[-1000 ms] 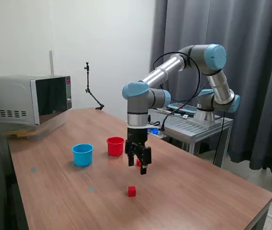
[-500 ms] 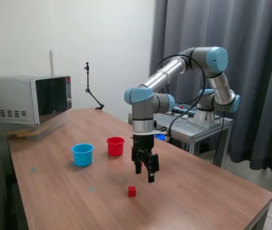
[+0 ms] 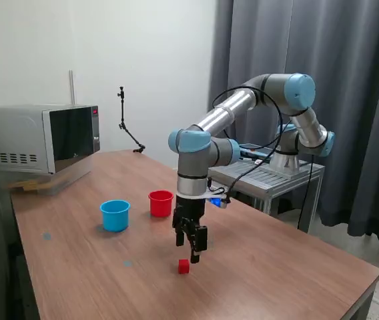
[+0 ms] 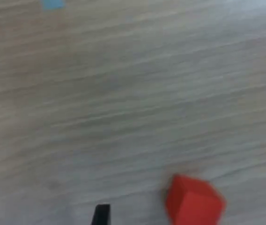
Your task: Place red objects in the red bin, and blue objects in the blue bin.
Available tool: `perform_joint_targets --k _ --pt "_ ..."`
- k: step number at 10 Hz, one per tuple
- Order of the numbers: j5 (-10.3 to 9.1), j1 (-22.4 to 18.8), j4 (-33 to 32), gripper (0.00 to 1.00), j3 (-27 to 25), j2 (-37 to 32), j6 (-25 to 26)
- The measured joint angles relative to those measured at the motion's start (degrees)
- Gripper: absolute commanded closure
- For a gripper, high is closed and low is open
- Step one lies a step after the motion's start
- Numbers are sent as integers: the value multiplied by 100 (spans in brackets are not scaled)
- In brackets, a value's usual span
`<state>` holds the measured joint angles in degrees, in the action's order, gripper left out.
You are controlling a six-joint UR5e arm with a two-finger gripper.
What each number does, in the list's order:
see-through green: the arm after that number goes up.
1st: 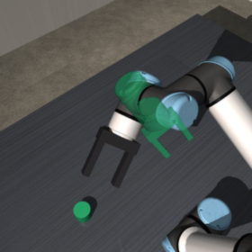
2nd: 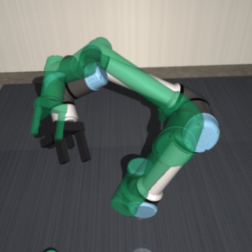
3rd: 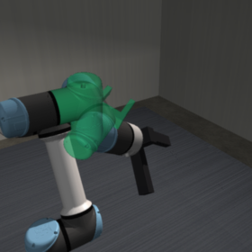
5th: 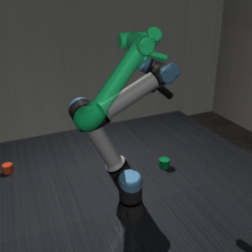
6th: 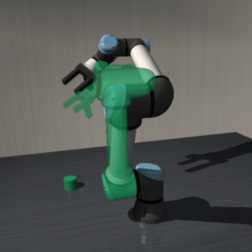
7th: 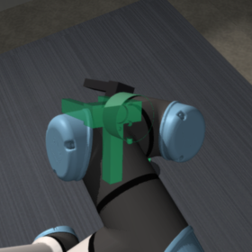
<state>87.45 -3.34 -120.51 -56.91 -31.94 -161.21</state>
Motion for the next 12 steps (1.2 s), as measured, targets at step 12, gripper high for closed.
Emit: perform_joint_targets --k 12 --pt "-355 -44 304 0 411 32 247"
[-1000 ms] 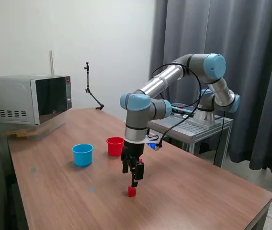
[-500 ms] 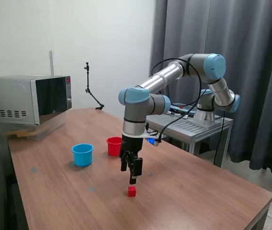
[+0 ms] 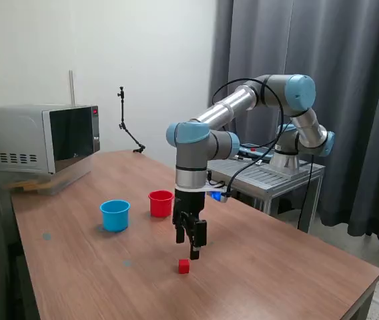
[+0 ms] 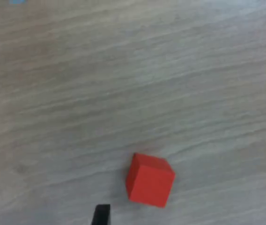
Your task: Place red objects in the red bin, and blue objects in the blue bin.
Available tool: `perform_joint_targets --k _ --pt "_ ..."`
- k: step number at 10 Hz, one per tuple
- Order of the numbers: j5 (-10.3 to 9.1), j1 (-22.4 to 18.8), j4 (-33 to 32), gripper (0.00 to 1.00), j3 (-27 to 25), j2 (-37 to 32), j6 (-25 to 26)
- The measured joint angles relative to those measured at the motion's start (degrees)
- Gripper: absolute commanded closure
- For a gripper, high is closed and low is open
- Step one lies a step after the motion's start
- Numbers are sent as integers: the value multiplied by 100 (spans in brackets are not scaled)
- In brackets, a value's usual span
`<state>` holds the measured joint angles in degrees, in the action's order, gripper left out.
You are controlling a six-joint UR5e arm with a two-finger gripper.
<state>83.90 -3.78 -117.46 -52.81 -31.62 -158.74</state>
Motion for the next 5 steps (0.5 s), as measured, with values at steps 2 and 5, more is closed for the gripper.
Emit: perform_joint_targets --k 2,5 --pt "-25 -24 41 0 -7 33 24" --pt "-29 -58 55 0 -48 89 150"
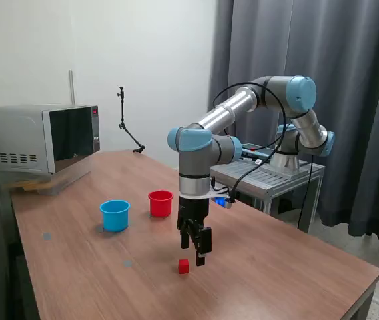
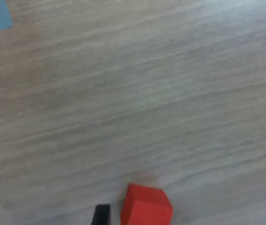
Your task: Place red objects in the red bin, and blue objects in the blue bin.
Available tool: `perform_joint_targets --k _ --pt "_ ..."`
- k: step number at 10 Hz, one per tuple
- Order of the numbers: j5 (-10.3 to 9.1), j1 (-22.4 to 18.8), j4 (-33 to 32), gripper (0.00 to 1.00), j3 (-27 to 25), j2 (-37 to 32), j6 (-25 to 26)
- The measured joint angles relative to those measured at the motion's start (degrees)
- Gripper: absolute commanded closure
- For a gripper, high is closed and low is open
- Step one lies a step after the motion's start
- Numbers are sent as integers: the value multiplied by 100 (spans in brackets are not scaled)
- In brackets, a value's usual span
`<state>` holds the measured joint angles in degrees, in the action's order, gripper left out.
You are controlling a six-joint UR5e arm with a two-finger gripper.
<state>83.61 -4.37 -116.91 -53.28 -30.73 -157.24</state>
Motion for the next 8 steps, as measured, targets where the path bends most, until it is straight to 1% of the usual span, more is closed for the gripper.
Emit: perform_joint_targets --k 5,8 --pt "54 -19 2 0 28 146 187" --pt "173 -24 -3 0 73 193 316"
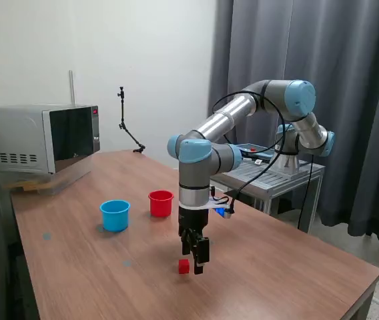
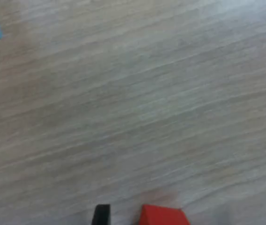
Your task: Place red objects in the red bin, and blue objects in the blue bin.
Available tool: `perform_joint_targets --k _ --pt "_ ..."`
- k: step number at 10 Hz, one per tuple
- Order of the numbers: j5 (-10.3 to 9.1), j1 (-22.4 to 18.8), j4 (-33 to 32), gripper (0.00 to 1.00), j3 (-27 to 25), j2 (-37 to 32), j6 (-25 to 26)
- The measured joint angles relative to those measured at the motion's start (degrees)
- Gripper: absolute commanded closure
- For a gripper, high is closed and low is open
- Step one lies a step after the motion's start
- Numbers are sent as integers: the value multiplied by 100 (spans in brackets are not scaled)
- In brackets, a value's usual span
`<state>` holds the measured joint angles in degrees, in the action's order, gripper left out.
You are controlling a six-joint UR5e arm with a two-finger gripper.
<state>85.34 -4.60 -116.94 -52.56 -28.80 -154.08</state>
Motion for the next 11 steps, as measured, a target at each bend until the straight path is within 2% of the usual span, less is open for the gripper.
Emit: perform_joint_targets --k 11 --pt "63 -5 -4 0 88 67 18"
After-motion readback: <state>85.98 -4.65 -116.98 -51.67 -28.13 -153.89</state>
